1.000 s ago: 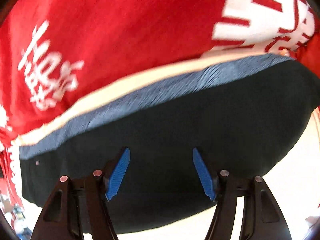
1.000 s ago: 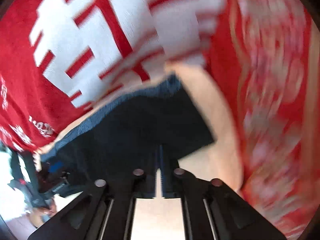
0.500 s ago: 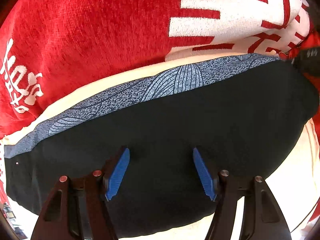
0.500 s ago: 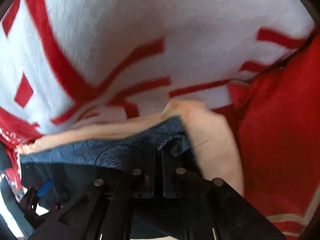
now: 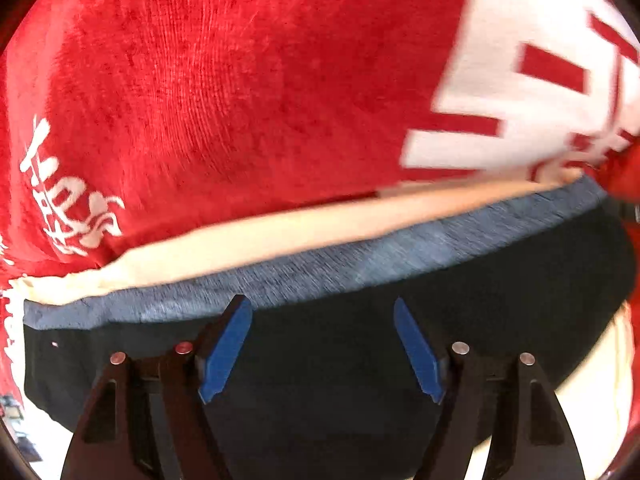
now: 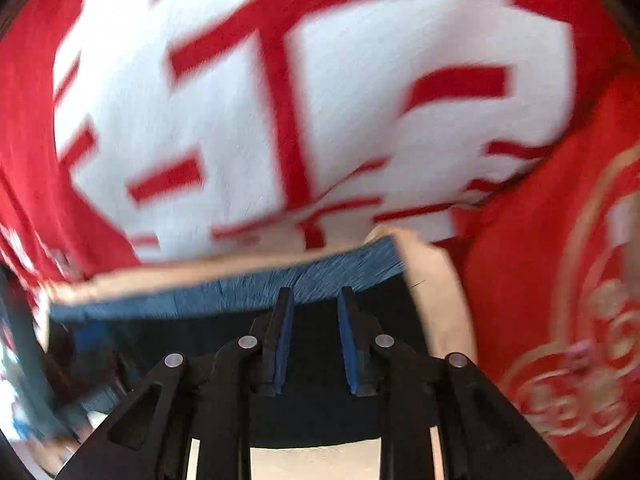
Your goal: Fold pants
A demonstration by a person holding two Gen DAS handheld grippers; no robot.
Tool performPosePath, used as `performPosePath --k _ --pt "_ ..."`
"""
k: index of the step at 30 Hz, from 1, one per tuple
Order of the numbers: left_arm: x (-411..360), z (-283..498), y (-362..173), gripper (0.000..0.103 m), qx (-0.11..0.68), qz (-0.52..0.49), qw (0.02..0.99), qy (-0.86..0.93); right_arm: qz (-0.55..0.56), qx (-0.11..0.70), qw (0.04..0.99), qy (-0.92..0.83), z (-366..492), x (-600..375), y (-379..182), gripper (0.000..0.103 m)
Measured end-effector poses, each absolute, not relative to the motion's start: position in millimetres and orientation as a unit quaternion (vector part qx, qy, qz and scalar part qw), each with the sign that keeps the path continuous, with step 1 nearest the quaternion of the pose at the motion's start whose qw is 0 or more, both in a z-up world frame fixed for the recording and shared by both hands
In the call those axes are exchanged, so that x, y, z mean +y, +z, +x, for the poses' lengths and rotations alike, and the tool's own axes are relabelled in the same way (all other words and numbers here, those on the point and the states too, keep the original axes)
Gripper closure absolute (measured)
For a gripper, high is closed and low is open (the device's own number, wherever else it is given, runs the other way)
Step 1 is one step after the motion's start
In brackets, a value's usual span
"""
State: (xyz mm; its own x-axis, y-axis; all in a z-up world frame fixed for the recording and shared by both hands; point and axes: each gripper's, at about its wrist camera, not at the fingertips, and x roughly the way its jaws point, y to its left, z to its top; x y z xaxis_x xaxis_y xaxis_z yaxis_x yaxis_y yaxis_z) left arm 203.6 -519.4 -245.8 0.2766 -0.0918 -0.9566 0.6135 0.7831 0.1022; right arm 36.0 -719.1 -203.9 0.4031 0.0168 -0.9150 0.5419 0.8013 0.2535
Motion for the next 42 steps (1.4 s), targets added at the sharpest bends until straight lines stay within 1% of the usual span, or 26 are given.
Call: performPosePath --k 3,4,5,6,7,9,10,11,15,20,24,25,27,33,38,39,40,42 --pt "-511.7 203.7 -272.2 0.027 0.571 0.252 0.745 -0.235 0.288 0.542 0.768 -0.185 34.8 -716.6 -236.0 0.078" --pt "-505.3 196.9 -270.8 0.027 0.561 0.244 0.753 -0.243 0.276 0.561 0.753 -0.204 29.2 -718.5 -249.8 0.082" --pt "-500.1 193.0 -269.8 0.027 0.559 0.247 0.752 -0.249 0.284 0.562 0.749 -0.206 21.2 -721.4 -257.4 0.083" --pt "-493.6 188.3 -268.6 0.027 0.562 0.255 0.744 -0.255 0.306 0.541 0.759 -0.196 9.9 -725.4 -256.8 0.083" --pt "-487.7 185.7 -266.1 0.027 0.564 0.258 0.742 -0.254 0.309 0.539 0.757 -0.203 2.6 -727.3 -252.7 0.083" --pt "-474.4 182.9 -261.4 0.027 0.576 0.260 0.735 -0.246 0.288 0.551 0.755 -0.209 -4.8 -721.4 -240.5 0.082" --pt "-466.0 182.7 -257.9 0.027 0.583 0.255 0.732 -0.243 0.278 0.559 0.754 -0.205 -7.7 -714.7 -233.8 0.079" --pt "-457.2 183.7 -254.1 0.027 0.589 0.250 0.731 -0.239 0.277 0.562 0.754 -0.197 -10.9 -707.7 -227.9 0.079" --pt "-409.6 193.4 -239.7 0.027 0.602 0.244 0.732 -0.207 0.328 0.560 0.746 -0.150 -25.6 -680.5 -209.8 0.078" --pt "-339.3 215.6 -224.3 0.027 0.596 0.238 0.748 -0.168 0.409 0.558 0.718 -0.076 -23.2 -608.5 -207.1 0.076" --pt "-259.1 236.0 -219.4 0.027 0.586 0.239 0.763 -0.133 0.462 0.553 0.694 0.004 -0.6 -535.3 -218.3 0.071" --pt "-244.7 227.2 -221.2 0.027 0.585 0.240 0.765 -0.124 0.476 0.550 0.686 0.018 -5.5 -515.5 -237.1 0.070" --pt "-209.3 245.9 -226.8 0.027 0.588 0.237 0.766 -0.103 0.507 0.545 0.666 0.050 4.9 -471.8 -248.4 0.070" --pt "-126.9 284.4 -226.1 0.027 0.562 0.239 0.789 -0.062 0.526 0.540 0.650 0.093 59.7 -364.5 -279.8 0.070" --pt "-81.1 301.9 -250.4 0.027 0.580 0.233 0.780 -0.031 0.542 0.526 0.650 0.087 84.4 -330.4 -292.8 0.070" --pt "-71.9 305.0 -257.2 0.024 0.585 0.216 0.781 -0.040 0.543 0.524 0.651 0.084 88.7 -327.9 -294.2 0.070" --pt "-68.4 304.7 -259.3 0.016 0.582 0.212 0.784 -0.042 0.545 0.523 0.650 0.081 92.6 -327.3 -296.6 0.070" --pt "-64.7 302.5 -260.3 0.011 0.571 0.219 0.790 -0.050 0.556 0.524 0.641 0.073 91.4 -327.6 -302.2 0.070"
